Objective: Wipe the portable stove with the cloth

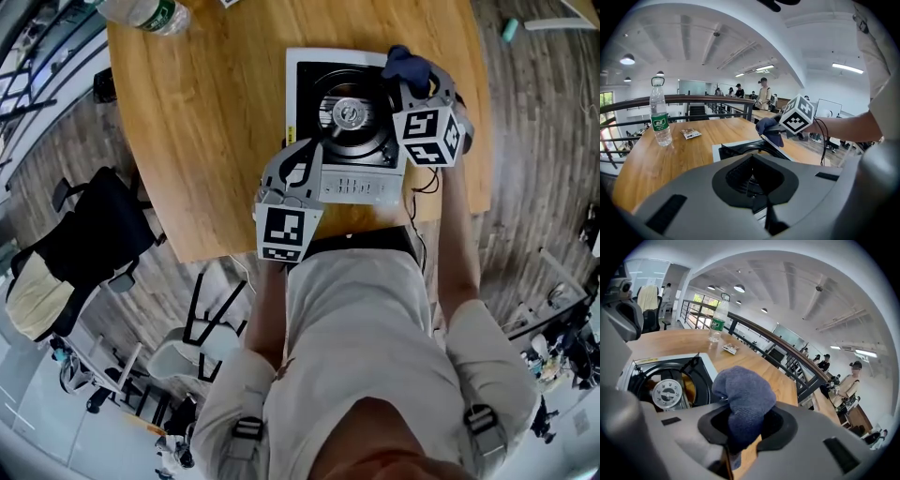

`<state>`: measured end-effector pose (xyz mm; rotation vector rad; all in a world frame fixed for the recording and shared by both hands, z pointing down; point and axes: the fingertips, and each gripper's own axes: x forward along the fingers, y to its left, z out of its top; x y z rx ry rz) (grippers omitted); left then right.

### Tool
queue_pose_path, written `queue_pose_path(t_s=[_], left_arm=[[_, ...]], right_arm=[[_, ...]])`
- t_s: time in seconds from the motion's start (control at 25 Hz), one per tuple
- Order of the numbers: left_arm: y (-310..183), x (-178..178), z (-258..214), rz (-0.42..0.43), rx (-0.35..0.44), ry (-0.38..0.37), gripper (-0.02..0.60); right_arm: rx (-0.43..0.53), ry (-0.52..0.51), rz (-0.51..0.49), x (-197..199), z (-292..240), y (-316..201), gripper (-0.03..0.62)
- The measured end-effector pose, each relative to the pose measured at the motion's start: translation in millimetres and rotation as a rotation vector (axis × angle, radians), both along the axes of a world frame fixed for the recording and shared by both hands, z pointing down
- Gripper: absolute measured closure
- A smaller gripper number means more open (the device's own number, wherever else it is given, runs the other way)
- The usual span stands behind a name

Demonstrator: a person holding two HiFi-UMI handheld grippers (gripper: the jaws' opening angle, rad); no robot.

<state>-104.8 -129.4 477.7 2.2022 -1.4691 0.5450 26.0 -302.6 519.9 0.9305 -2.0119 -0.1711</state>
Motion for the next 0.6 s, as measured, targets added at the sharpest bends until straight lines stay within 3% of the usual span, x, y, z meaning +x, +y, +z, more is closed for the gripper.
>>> queue_pose_path(t_s=[0.32, 0.6], left_arm=[[-23.8, -3.5, 6.1, 0.012, 0.01, 0.023, 0.561], [-54.2, 15.1, 7.2, 0.045, 0.032, 0.042, 0.561]], right_arm=[[-0.064, 0.128, -0.028, 45.4, 37.7, -26.9, 0.484], [-0.088, 0.139, -0.192, 36.6, 52.4, -29.8, 0.485]])
